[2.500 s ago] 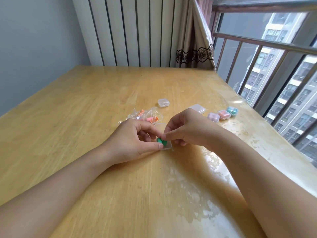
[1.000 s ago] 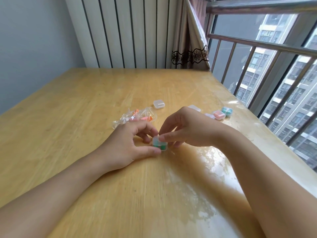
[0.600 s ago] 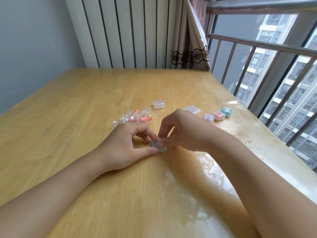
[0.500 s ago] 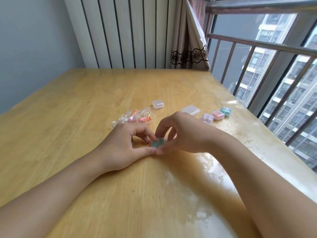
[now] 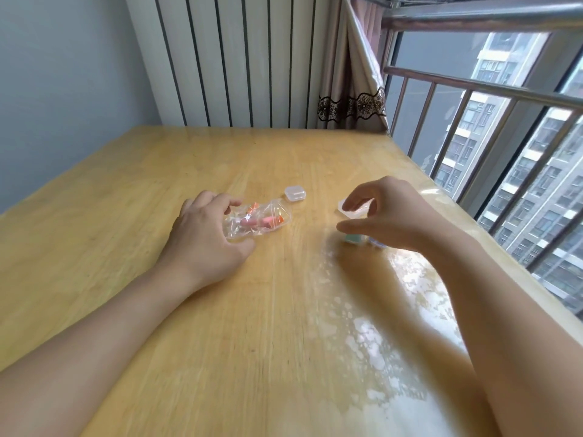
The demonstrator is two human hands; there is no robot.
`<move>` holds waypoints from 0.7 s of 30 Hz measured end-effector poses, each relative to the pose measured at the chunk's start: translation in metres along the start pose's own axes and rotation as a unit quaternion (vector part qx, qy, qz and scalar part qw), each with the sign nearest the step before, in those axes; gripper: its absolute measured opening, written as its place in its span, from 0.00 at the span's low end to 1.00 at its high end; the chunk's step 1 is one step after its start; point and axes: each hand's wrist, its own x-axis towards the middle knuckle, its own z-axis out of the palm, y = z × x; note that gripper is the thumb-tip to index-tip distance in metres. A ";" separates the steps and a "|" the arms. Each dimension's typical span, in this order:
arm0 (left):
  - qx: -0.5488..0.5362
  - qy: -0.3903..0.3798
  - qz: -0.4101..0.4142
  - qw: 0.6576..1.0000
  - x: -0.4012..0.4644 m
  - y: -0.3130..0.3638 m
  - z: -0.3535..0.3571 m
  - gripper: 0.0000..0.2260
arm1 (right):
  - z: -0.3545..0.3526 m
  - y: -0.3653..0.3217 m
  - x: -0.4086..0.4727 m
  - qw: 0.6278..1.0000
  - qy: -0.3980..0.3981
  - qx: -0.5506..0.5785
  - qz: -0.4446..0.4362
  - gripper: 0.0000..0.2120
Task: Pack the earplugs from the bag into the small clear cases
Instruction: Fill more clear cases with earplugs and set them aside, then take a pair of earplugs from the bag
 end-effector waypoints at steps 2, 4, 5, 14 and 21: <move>0.016 -0.026 -0.006 1.000 0.005 -0.008 0.002 0.23 | 0.009 -0.008 0.002 0.997 0.072 0.004 -0.025 0.11; 0.004 -0.021 0.011 1.000 0.008 -0.014 0.002 0.19 | 0.018 -0.020 0.002 0.992 0.116 0.010 -0.049 0.13; -0.005 -0.010 0.020 1.000 0.009 -0.017 0.001 0.19 | 0.023 -0.027 0.002 0.992 0.114 0.004 -0.061 0.14; -0.079 0.016 0.022 0.997 0.015 -0.023 0.000 0.26 | 0.057 -0.050 0.086 0.978 -0.107 -0.169 -0.064 0.29; -0.138 0.112 0.060 0.982 0.010 -0.010 -0.004 0.14 | 0.054 -0.049 0.094 0.989 -0.014 -0.130 -0.070 0.20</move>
